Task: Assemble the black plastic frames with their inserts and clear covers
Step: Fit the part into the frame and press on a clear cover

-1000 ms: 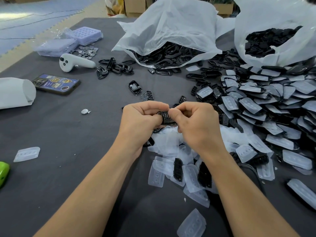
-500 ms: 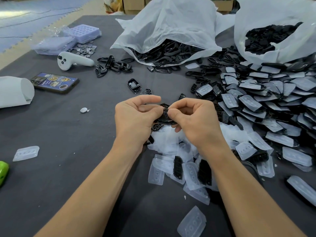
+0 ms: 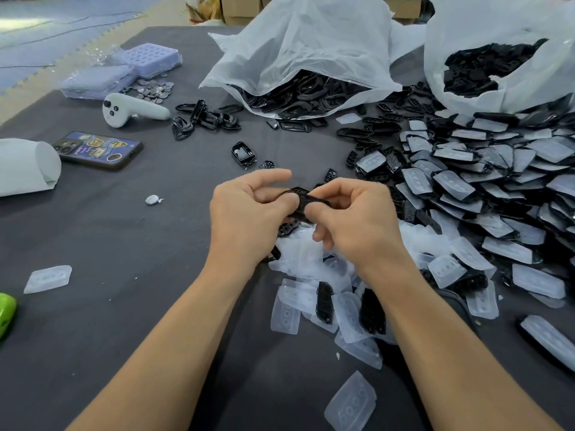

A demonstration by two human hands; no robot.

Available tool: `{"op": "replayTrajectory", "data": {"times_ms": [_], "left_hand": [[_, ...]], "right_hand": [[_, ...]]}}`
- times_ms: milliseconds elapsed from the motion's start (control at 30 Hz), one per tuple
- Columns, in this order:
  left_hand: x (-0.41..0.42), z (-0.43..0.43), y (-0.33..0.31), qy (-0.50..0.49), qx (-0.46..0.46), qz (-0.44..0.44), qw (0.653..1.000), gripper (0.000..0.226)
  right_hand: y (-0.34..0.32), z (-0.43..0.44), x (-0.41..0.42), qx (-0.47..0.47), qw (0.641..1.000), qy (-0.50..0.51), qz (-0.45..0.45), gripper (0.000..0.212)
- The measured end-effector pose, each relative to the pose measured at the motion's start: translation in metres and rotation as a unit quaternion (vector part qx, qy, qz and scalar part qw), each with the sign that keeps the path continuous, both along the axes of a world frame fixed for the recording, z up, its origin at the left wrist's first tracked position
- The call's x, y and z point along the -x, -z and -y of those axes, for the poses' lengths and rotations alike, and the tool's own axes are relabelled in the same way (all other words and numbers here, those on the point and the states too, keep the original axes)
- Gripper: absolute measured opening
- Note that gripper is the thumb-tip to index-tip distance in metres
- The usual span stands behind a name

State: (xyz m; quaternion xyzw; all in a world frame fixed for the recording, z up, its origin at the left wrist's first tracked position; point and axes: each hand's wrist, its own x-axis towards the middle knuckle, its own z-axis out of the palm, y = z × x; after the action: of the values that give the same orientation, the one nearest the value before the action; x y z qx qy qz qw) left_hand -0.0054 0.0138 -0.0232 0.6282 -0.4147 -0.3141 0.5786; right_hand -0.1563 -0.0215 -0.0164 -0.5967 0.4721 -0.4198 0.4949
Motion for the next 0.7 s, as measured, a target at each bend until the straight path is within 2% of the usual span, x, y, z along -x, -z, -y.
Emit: {"op": "replayTrajectory", "data": {"times_ms": [100, 167, 200, 267, 367, 467, 533, 600, 700], "left_hand": [[0.005, 0.002, -0.002, 0.071, -0.036, -0.124, 0.989, 0.015], [0.007, 0.002, -0.005, 0.115, -0.045, -0.170, 0.978, 0.019], [0.008, 0.002, -0.005, 0.111, -0.044, -0.174, 0.978, 0.023], [0.010, 0.003, -0.003, 0.069, -0.032, -0.165, 0.983, 0.026], [0.008, 0.006, -0.004, 0.003, -0.008, -0.156, 0.988, 0.027], [-0.002, 0.010, -0.004, -0.028, -0.012, -0.167, 0.985, 0.030], [-0.006, 0.011, -0.002, -0.035, -0.016, -0.158, 0.987, 0.031], [-0.004, 0.011, 0.001, -0.035, -0.005, -0.149, 0.988, 0.027], [-0.002, 0.010, 0.004, -0.026, 0.026, -0.144, 0.989, 0.024]], "right_hand": [[0.000, 0.000, -0.001, -0.031, 0.996, 0.029, 0.073, 0.018], [-0.002, -0.002, -0.003, -0.038, 0.995, 0.024, 0.092, 0.018], [-0.002, -0.003, -0.004, -0.024, 0.997, 0.018, 0.067, 0.017], [-0.002, -0.003, -0.003, 0.057, 0.997, 0.019, -0.058, 0.011], [-0.007, -0.006, 0.001, 0.171, 0.959, 0.047, -0.220, 0.006], [-0.013, -0.010, 0.008, 0.130, 0.929, -0.046, -0.342, 0.024], [-0.016, -0.013, 0.009, 0.102, 0.886, -0.115, -0.438, 0.035], [-0.016, -0.014, 0.010, 0.111, 0.878, -0.126, -0.448, 0.035], [-0.014, -0.013, 0.010, 0.116, 0.918, -0.103, -0.365, 0.019]]}}
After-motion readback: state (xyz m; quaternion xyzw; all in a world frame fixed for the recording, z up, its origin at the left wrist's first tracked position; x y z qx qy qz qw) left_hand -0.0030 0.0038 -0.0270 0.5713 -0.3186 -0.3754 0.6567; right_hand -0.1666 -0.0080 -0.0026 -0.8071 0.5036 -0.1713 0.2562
